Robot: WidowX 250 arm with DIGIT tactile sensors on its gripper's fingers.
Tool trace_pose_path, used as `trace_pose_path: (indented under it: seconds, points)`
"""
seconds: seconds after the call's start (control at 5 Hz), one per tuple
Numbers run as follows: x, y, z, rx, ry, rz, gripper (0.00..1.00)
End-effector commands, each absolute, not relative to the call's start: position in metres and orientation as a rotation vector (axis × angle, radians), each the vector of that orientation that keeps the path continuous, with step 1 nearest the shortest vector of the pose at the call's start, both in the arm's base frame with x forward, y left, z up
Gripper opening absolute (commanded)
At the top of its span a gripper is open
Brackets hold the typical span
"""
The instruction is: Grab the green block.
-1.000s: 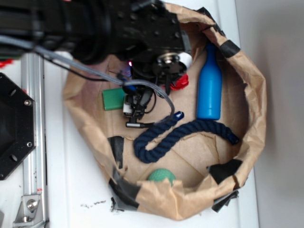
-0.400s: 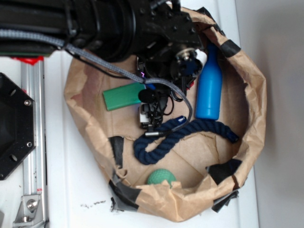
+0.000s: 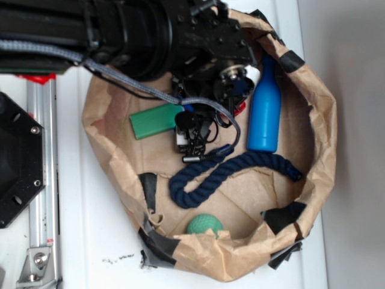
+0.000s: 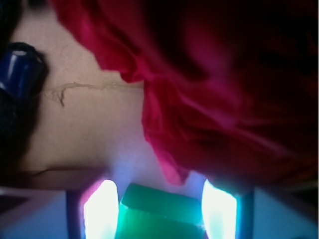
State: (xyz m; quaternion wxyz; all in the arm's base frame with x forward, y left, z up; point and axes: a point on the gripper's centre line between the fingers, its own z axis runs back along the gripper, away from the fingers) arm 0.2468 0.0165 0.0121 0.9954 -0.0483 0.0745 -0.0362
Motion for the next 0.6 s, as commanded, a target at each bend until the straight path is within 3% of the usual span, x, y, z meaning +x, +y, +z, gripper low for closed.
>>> trace_pose_path:
  seconds: [0.0,0.4]
  points:
    - [0.235,0.012,0.038,-0.106,0.104,-0.104,0.00]
    - [0.256,0.008,0.130,-0.098,-0.089,-0.053,0.00]
